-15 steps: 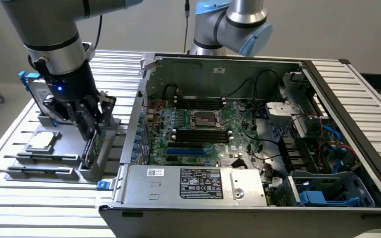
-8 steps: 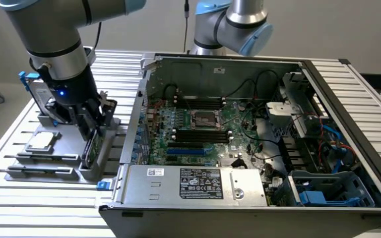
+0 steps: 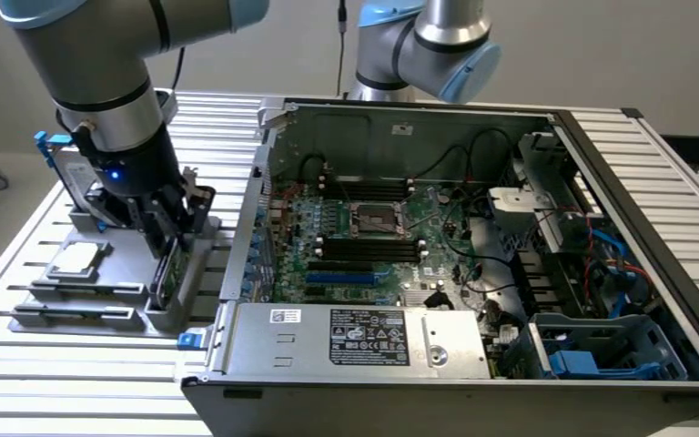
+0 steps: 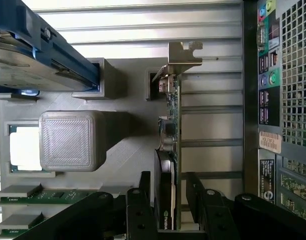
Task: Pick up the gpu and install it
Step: 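Pick up the gpu and move the gpu toward the slot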
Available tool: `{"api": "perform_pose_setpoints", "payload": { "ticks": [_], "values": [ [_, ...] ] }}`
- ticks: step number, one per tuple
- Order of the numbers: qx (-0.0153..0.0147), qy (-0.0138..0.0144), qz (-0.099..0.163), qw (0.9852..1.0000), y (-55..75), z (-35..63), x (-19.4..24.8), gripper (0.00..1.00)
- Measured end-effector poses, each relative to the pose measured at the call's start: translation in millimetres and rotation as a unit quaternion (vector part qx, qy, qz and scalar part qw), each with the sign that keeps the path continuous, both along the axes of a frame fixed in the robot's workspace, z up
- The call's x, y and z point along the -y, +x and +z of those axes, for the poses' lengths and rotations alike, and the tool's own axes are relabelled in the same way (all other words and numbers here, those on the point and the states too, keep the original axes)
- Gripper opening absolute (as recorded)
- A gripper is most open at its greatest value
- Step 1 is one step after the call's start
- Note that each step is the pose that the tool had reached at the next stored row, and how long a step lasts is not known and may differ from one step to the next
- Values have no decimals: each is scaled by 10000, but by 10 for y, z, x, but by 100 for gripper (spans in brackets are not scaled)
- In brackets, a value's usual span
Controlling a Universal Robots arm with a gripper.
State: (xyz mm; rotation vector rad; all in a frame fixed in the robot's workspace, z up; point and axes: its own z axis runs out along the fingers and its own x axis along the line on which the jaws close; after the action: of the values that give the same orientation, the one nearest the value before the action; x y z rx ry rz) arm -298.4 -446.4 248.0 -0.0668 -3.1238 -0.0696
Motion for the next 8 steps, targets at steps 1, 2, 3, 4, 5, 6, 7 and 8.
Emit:
{"api": "perform_pose_setpoints", "payload": {
  "ticks": [1,2,3,4,5,6,7,8],
  "values": [
    [-4,5,-16,10000,0,-5,0,42],
    [-8,10,-30,10000,0,-11,-1,42],
    [-11,15,-43,10000,0,-17,-1,42],
    [-13,22,-53,10000,0,-23,-2,42],
    [-13,31,-61,10000,0,-30,-2,42],
    [-14,41,-66,10000,0,-37,-2,42],
    [-14,58,-67,10000,0,-44,-2,42],
    [-14,71,-67,10000,0,-47,-2,42]
  ]
}}
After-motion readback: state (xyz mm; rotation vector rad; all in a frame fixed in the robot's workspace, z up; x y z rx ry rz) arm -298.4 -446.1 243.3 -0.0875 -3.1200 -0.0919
